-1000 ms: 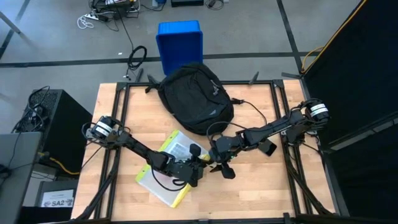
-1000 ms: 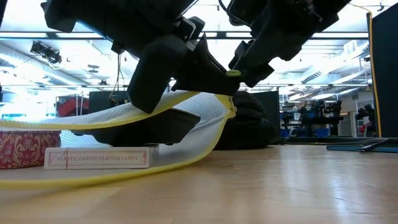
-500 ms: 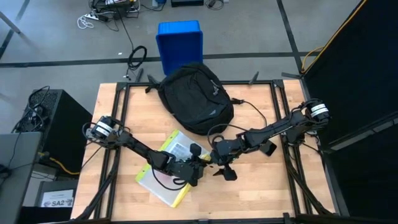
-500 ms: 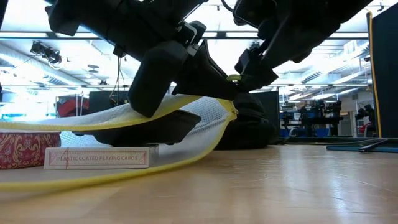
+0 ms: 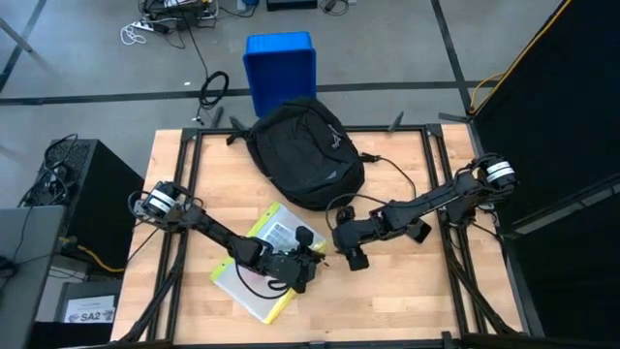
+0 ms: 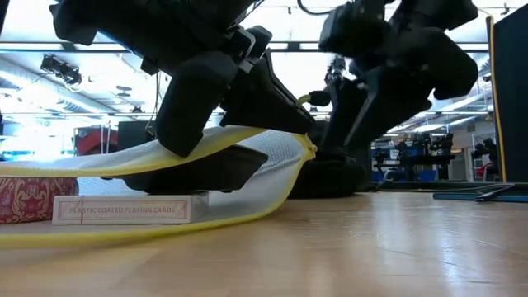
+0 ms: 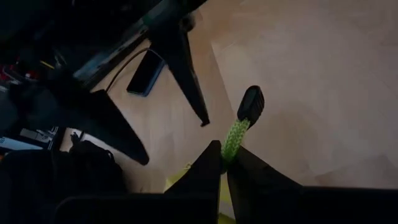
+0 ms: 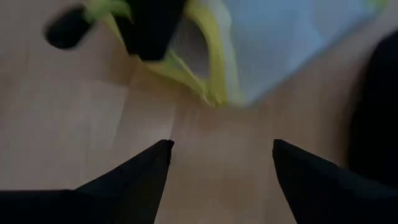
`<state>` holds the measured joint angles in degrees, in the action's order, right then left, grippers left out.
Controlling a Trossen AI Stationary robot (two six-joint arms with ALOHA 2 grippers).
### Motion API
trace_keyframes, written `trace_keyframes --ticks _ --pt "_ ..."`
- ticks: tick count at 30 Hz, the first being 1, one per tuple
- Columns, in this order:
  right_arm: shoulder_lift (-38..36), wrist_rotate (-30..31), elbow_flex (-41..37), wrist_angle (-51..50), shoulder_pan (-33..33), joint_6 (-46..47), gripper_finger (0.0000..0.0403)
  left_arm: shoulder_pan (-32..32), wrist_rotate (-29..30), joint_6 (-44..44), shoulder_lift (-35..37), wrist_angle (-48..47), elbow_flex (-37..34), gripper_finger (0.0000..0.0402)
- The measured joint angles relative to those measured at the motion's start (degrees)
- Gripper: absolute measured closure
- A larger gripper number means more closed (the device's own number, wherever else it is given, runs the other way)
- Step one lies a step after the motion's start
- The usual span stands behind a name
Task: Unpack backpack
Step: Close the yellow zip bag
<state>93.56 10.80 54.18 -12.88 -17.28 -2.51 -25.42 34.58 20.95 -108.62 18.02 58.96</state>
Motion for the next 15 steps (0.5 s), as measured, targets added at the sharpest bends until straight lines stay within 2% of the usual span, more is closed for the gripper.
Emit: trace_keyframes --ticks 4,8,11,15 --pt "0.0 4.01 -2.89 9.06 -1.9 -8.95 0.0148 0.03 -0.31 0.14 0.0 0.36 0.0 0.0401" --pt "0.02 6.99 -6.43 15.8 -2.59 -13.51 0.0142 0.03 -0.38 0.22 0.0 0.55 0.02 0.0401" --pt "0.95 7.45 -8.84 20.69 -2.58 -14.35 0.0137 0.05 -0.38 0.22 0.0 0.68 0.02 0.0401" --pt "6.0 7.31 -8.98 28.68 -2.53 -18.03 0.0132 0.18 -1.87 0.25 0.0 0.71 0.07 0.0402"
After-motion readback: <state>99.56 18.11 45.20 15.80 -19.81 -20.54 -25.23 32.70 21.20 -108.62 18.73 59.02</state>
